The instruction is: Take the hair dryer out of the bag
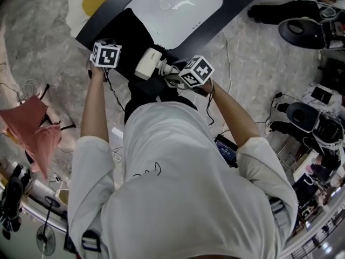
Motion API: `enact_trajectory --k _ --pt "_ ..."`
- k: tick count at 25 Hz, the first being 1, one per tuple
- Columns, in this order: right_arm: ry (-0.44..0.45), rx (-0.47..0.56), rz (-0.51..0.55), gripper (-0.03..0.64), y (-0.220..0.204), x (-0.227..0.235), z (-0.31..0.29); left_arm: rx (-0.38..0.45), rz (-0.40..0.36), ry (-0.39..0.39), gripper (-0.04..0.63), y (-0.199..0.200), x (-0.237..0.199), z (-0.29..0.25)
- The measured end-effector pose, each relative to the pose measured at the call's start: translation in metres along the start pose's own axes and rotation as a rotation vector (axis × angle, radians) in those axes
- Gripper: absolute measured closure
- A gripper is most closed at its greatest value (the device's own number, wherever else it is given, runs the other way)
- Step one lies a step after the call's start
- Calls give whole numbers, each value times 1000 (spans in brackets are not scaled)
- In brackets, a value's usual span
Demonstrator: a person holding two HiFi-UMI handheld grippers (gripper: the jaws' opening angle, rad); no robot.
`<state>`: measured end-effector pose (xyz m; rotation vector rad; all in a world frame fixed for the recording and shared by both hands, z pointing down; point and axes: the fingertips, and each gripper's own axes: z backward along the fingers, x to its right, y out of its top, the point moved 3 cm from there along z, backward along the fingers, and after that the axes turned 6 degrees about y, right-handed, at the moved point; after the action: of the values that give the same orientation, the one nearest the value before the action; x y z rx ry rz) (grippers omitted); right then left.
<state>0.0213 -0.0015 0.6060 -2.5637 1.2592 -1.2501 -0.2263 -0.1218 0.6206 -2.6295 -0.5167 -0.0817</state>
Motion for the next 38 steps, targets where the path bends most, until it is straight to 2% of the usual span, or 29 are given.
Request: enact_trajectory --k 3,6,10,15,16,18,21,24,30,32,35,38 --pt "116 87 -96 408 -9 -17 8 14 12 19 575 0 -4 4" --pt "179 184 -136 408 -12 -31 26 32 14 18 575 0 -4 9" --pt "176 289 -153 408 -12 -42 54 69 -25 -9 575 1 -3 17" --pt "103 350 -112 408 -4 -49 88 98 -72 -74 572 -2 4 43" --pt "84 357 -101 408 -2 -50 94 91 -82 -97 560 -4 8 48" --pt "56 371 -85 407 5 -50 103 70 -104 -142 405 -9 16 56" --pt "35 398 -79 407 17 -49 111 77 -116 -162 345 -14 27 68" --pt "8 419 -69 407 31 -51 114 115 -53 -134 341 -20 34 85" --pt "-46 440 10 407 65 -59 112 194 132 -68 357 -44 56 125" --pt "-45 437 28 407 76 -58 109 217 228 -18 400 -55 62 134" --pt "-31 435 46 407 93 -60 99 257 382 89 545 -72 63 148" --pt "-23 418 90 407 110 -67 87 298 473 175 571 -86 62 162"
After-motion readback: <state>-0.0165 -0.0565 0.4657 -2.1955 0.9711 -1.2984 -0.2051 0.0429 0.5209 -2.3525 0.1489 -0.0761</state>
